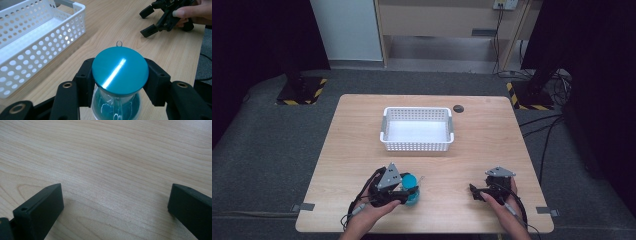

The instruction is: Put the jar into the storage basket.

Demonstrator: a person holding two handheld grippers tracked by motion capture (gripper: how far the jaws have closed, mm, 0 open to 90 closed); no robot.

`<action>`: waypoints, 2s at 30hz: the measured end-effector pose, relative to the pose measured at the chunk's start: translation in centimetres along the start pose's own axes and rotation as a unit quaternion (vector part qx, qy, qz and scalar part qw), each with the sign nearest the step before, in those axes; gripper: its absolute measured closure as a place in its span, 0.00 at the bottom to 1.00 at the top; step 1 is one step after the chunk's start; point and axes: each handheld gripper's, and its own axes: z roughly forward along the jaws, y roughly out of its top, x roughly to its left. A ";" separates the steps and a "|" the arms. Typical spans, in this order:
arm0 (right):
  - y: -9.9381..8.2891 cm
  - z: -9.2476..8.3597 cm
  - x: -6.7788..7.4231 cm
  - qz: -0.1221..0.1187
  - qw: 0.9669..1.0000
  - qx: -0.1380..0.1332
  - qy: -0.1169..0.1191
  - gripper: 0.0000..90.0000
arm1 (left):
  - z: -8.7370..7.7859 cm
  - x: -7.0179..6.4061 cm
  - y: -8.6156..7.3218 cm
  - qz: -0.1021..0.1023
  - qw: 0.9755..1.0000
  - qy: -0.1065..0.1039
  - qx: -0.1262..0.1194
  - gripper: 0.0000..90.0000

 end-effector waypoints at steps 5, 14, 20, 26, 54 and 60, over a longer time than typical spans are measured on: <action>0.0 0.0 0.0 0.000 1.000 0.000 0.000 0.00 | -0.5 1.3 1.2 0.002 1.000 0.003 -0.002 0.52; 0.0 0.0 0.0 0.000 1.000 0.000 0.000 0.00 | -0.7 4.3 4.1 0.002 1.000 0.004 -0.005 0.52; 0.0 0.0 0.0 0.000 1.000 0.000 0.000 0.00 | -0.5 5.5 5.7 0.002 1.000 0.011 -0.008 0.52; 0.0 0.0 0.0 0.000 1.000 0.000 0.000 0.00 | -0.2 6.9 7.5 0.009 1.000 0.016 -0.009 0.52; 0.0 0.0 0.0 0.000 1.000 0.000 0.000 0.00 | 1.8 13.4 13.4 0.014 0.998 0.053 -0.006 0.52; 0.0 0.0 0.0 0.000 1.000 0.000 0.000 0.00 | 2.5 14.7 13.9 0.006 0.998 0.060 0.001 0.52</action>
